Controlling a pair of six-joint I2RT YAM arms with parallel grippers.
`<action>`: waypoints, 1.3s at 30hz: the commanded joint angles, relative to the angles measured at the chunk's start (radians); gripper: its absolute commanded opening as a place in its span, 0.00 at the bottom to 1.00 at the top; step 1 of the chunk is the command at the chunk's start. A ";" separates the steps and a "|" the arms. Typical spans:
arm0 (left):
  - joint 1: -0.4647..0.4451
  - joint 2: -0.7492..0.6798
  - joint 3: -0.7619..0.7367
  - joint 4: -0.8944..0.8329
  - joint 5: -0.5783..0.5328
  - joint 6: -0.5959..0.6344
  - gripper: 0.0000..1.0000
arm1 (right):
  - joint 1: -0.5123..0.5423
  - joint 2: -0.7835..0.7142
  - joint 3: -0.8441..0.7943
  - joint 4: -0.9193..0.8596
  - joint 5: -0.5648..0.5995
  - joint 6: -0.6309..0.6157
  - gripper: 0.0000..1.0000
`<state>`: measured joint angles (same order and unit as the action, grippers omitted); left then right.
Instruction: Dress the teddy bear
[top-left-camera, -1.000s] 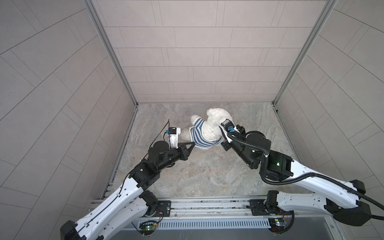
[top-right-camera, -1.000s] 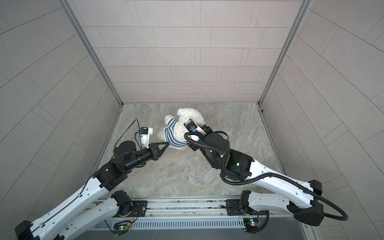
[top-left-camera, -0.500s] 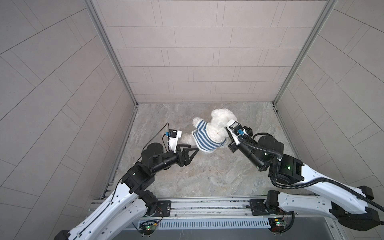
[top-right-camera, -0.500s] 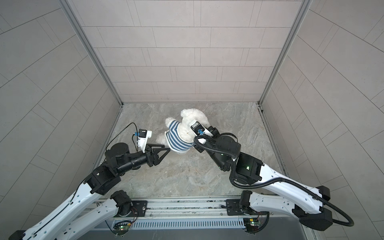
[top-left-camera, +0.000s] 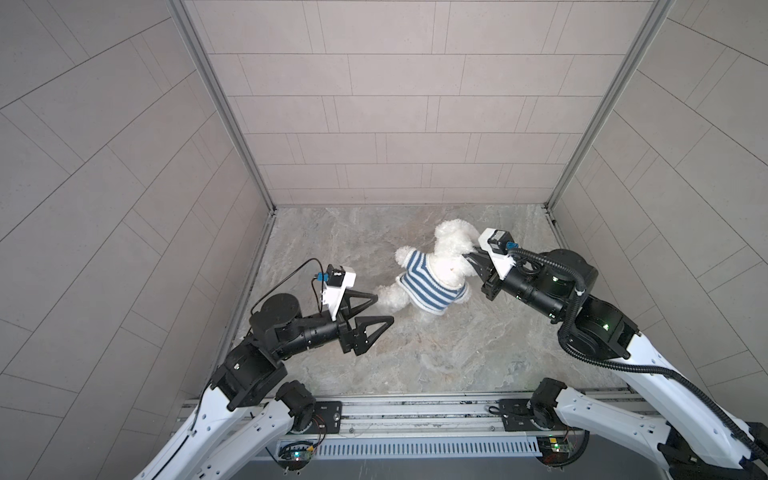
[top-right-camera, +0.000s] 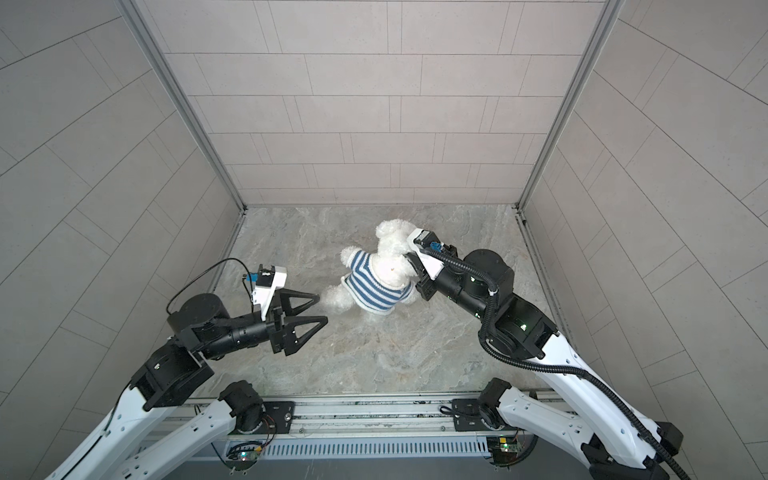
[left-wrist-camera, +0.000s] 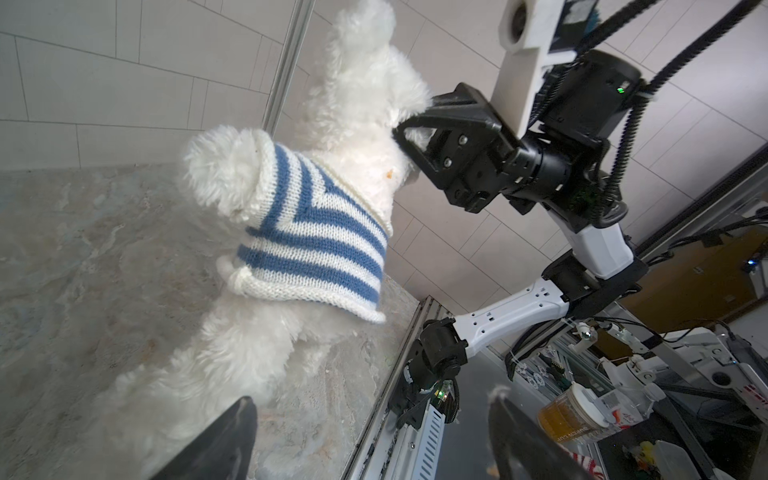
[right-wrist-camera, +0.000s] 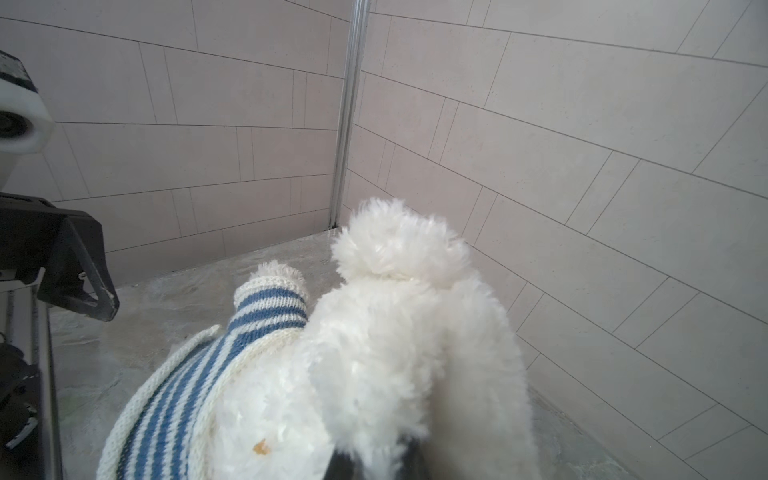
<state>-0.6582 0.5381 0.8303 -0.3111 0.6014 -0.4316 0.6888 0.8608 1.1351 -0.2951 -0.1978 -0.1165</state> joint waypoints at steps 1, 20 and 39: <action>0.005 -0.002 0.054 -0.025 -0.001 0.034 0.90 | -0.026 -0.001 0.051 -0.008 -0.248 0.028 0.00; 0.006 0.096 0.099 0.052 -0.096 -0.035 0.70 | -0.026 0.037 0.038 0.073 -0.464 -0.051 0.00; 0.004 0.108 0.037 0.098 -0.007 -0.079 0.74 | -0.027 0.058 0.062 0.108 -0.468 -0.055 0.00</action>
<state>-0.6567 0.6453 0.8825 -0.2512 0.5838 -0.5049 0.6655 0.9237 1.1576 -0.2569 -0.6300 -0.1619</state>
